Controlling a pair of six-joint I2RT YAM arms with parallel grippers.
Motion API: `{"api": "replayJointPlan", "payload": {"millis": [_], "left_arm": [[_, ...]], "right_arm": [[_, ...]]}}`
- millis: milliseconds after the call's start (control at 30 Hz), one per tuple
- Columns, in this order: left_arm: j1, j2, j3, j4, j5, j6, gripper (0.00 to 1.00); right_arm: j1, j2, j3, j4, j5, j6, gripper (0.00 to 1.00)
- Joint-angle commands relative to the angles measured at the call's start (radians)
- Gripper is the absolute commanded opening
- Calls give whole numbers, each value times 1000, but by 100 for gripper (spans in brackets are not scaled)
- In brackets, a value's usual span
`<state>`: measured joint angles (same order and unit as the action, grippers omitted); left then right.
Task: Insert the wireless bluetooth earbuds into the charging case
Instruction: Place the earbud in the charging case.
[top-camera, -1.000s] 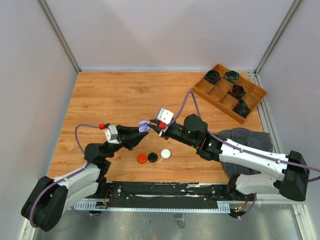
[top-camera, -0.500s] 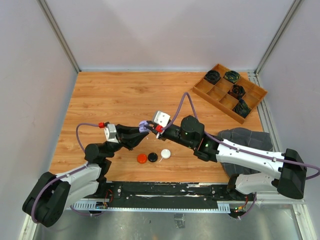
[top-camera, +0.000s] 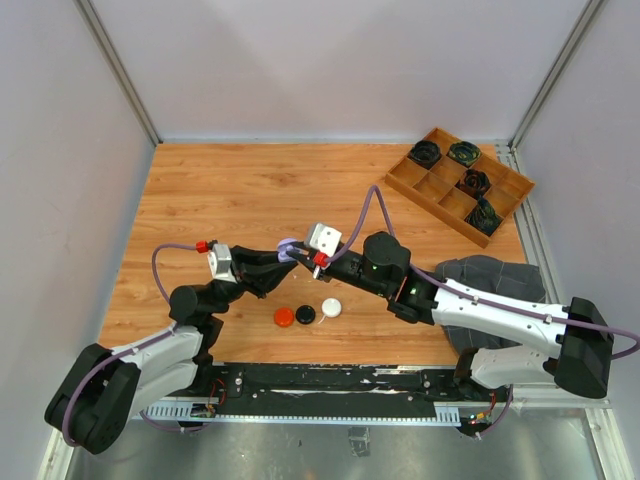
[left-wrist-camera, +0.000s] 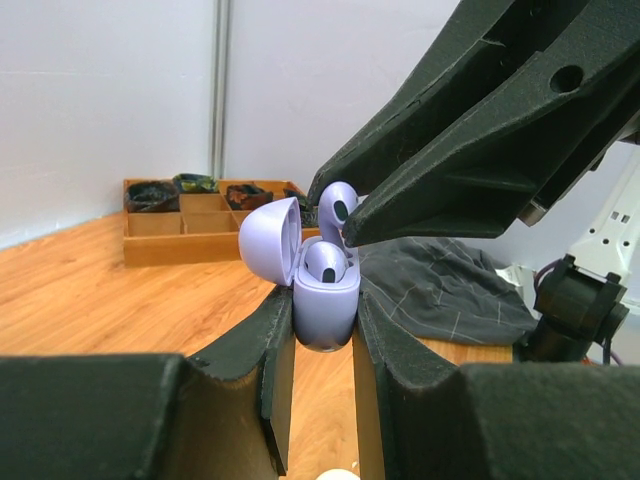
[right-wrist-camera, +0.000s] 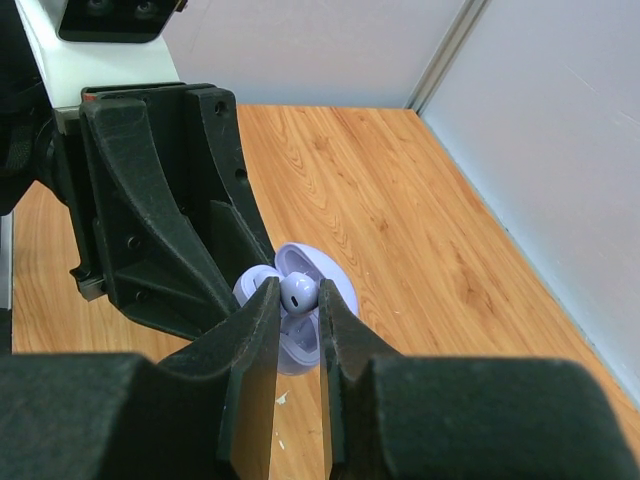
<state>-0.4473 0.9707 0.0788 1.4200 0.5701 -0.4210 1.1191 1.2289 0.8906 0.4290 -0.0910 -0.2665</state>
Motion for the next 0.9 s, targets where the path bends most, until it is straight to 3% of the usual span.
{"api": "replayJointPlan", "payload": {"millis": [0, 433, 867], "left_arm": [[5, -2, 40, 22, -28, -29, 0], [5, -29, 45, 22, -40, -81, 0], [5, -44, 34, -13, -24, -27, 0]], "right_arm": [[30, -15, -17, 37, -40, 4, 16], [30, -38, -63, 35, -19, -5, 21], [30, -73, -63, 20, 29, 12, 52]]}}
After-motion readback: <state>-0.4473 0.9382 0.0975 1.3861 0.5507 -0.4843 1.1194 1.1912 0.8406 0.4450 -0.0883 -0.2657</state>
